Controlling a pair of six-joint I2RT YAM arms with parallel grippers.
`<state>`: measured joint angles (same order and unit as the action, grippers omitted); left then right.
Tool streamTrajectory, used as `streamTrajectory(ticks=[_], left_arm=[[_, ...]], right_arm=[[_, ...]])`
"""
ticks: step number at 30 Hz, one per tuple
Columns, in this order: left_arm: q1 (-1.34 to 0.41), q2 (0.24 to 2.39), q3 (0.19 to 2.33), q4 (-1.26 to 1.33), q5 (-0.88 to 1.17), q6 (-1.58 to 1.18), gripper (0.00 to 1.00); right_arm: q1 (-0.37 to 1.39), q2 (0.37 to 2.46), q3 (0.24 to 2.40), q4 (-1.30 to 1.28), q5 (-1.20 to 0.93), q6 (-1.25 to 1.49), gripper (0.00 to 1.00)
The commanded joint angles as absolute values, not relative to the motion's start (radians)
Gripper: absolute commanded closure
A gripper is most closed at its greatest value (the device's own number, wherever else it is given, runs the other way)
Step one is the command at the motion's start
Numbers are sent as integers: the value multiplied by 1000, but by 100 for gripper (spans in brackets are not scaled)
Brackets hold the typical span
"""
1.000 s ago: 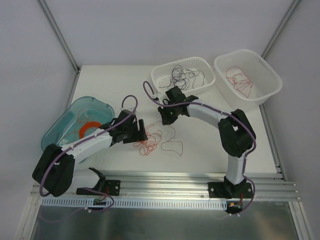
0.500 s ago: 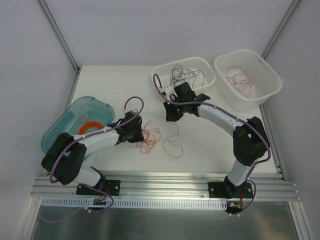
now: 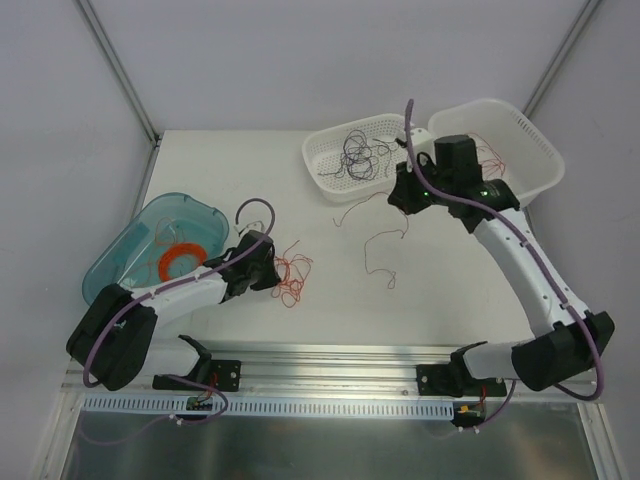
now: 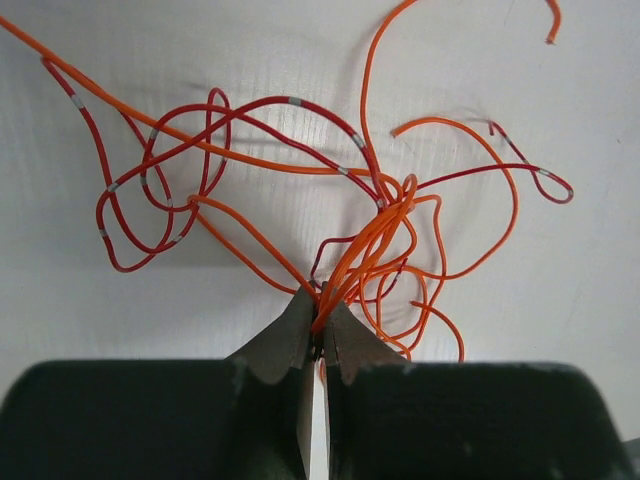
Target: Untangle the cables
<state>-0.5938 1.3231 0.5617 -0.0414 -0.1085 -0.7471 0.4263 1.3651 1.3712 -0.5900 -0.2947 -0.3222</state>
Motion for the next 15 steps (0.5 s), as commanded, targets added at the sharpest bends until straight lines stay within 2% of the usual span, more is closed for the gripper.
streamTrajectory(ticks=[1, 6, 11, 15], left_arm=[[-578, 1252, 532, -40, -106, -741, 100], [-575, 1253, 558, -51, -2, -692, 99], [-592, 1273, 606, -57, 135, -614, 93], [-620, 1325, 647, -64, 320, -520, 87]], right_arm=[[362, 1269, 1506, -701, -273, -313, 99], [250, 1255, 1693, -779, -245, -302, 99], [172, 1290, 1864, -793, -184, -308, 99], [101, 1333, 1954, -729, -111, -316, 99]])
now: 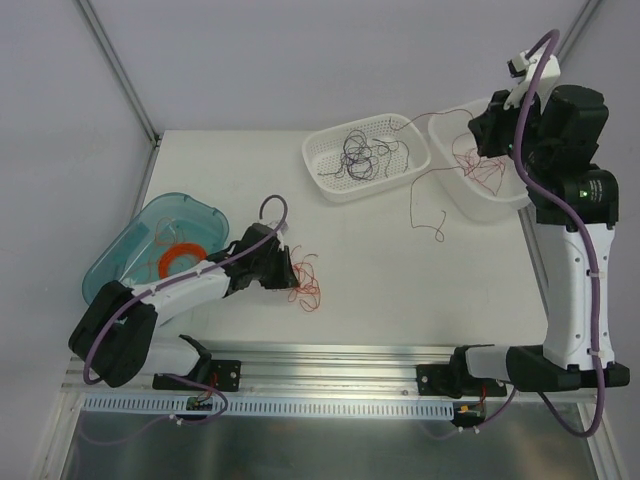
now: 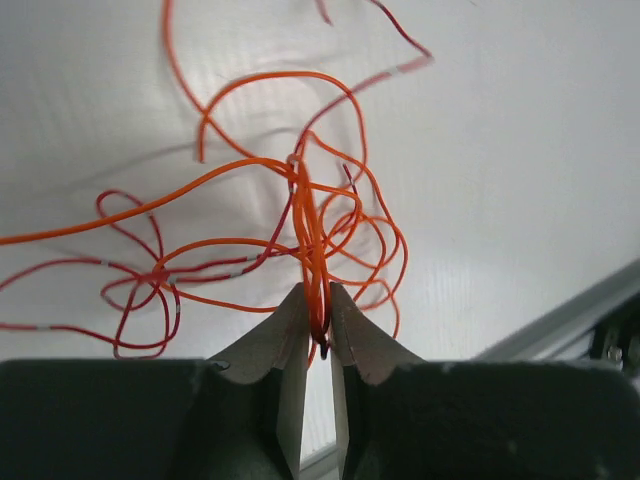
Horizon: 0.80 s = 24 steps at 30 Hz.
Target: Untangle the cables
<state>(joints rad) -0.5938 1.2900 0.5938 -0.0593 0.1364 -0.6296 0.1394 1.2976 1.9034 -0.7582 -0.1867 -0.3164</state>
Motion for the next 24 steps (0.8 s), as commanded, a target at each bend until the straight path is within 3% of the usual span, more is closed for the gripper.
streamTrajectory(ticks=[1, 7, 8, 14, 19, 24], left_arm=[[-629, 1336, 664, -69, 339, -503, 86], [-703, 1355, 695, -92, 359, -434, 72], [-704, 1335, 696, -94, 354, -433, 58], [-704, 1231, 689, -117, 286, -416, 36], [-704, 1167, 670, -144, 226, -423, 12], [-704, 1135, 641, -170, 229, -440, 4]], right_arm=[[89, 1344, 1966, -677, -85, -319, 99], [3, 1426, 2037, -470, -8, -344, 99], [-1, 1457, 2049, -450, -2, -350, 99], [-83, 1586, 2128, -325, 41, -396, 99], [-147, 1699, 2135, -246, 74, -414, 99], [-218, 1808, 2128, -230, 49, -416, 99]])
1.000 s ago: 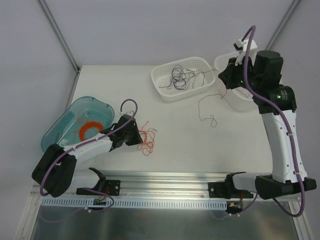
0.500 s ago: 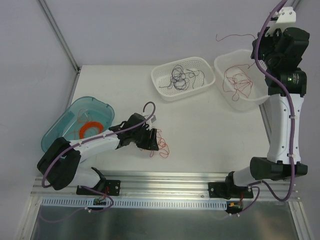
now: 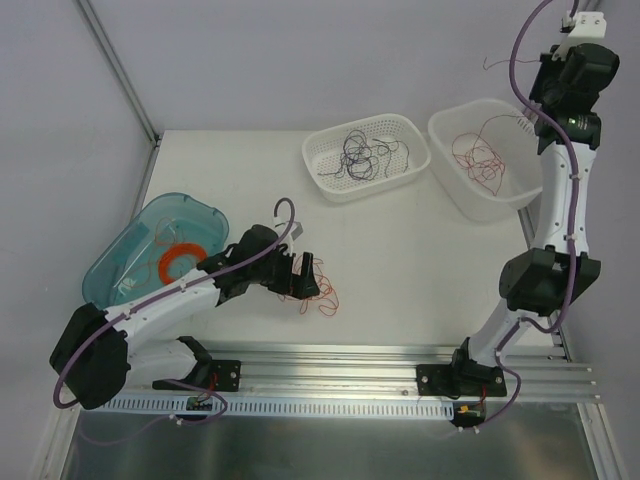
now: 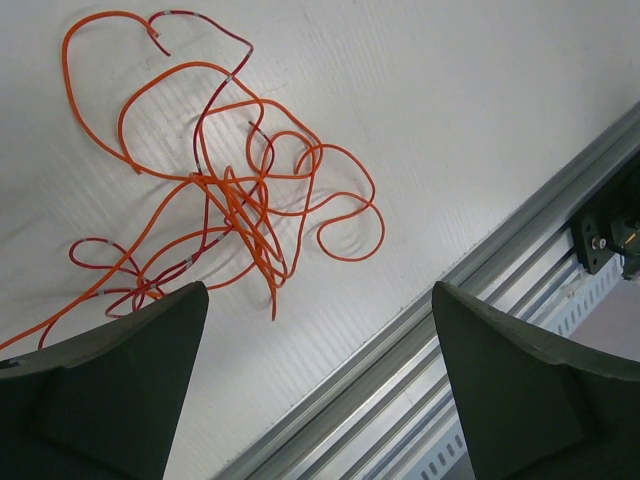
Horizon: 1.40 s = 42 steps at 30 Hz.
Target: Untangle the cables
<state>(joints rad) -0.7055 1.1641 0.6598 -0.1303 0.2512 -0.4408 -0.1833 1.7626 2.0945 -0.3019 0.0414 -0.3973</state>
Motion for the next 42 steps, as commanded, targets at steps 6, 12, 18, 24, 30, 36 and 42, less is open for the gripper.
streamTrajectory(ticks=[6, 12, 18, 24, 30, 36, 42], left_arm=[[-704, 1117, 634, -198, 195, -448, 5], [-704, 1157, 664, -201, 196, -445, 5], [-704, 1192, 704, -204, 164, -445, 6], [-703, 1235, 749, -203, 117, -426, 9], [-695, 1293, 818, -219, 120, -405, 16], [-664, 1301, 900, -293, 97, -295, 19], [-612, 1281, 890, -324, 155, -95, 26]], right_arm=[[-239, 1910, 2040, -235, 103, -414, 87], [-241, 1905, 2022, -359, 62, -350, 38], [-224, 1732, 1898, -438, -72, -213, 18], [-101, 1488, 1601, -477, -199, -54, 18], [104, 1284, 1332, -459, -270, -5, 18], [294, 1119, 1043, -410, -281, 31, 18], [405, 1017, 896, -396, -236, 52, 18]])
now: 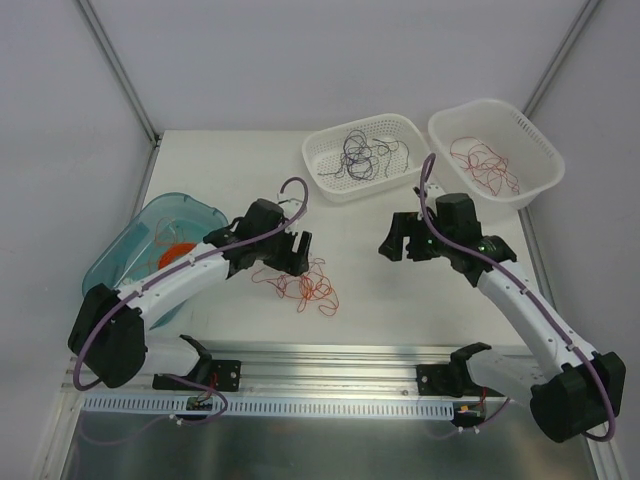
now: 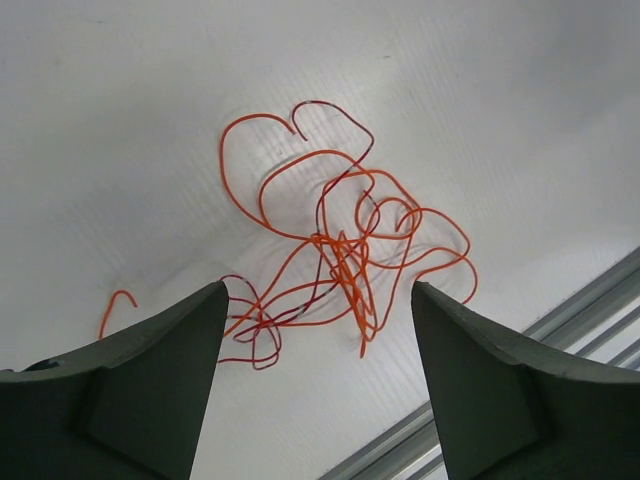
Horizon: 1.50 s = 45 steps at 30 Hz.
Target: Untangle the cables
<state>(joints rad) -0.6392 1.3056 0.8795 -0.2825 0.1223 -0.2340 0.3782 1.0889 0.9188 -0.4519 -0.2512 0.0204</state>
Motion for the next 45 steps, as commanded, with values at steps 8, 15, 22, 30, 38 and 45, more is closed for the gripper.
streamTrajectory(ticks=[8, 15, 22, 30, 38, 45], left_arm=[[-574, 1361, 897, -345, 299, 147, 39], [-572, 1411, 897, -380, 367, 229, 51], [-572, 1447, 914, -399, 387, 229, 78], [-575, 1396, 956, -413, 414, 120, 100], [-610, 1356, 986, -410, 512, -63, 100], [-626, 1309, 1008, -410, 514, -101, 100]], right_arm=[[459, 980, 873, -416, -206, 46, 18], [511, 1014, 859, -384, -196, 69, 18], [607, 1089, 831, -281, -207, 118, 18], [660, 1195, 767, -6, -307, 250, 18], [727, 1348, 768, 248, -396, 307, 18], [746, 1500, 776, 328, -365, 319, 24]])
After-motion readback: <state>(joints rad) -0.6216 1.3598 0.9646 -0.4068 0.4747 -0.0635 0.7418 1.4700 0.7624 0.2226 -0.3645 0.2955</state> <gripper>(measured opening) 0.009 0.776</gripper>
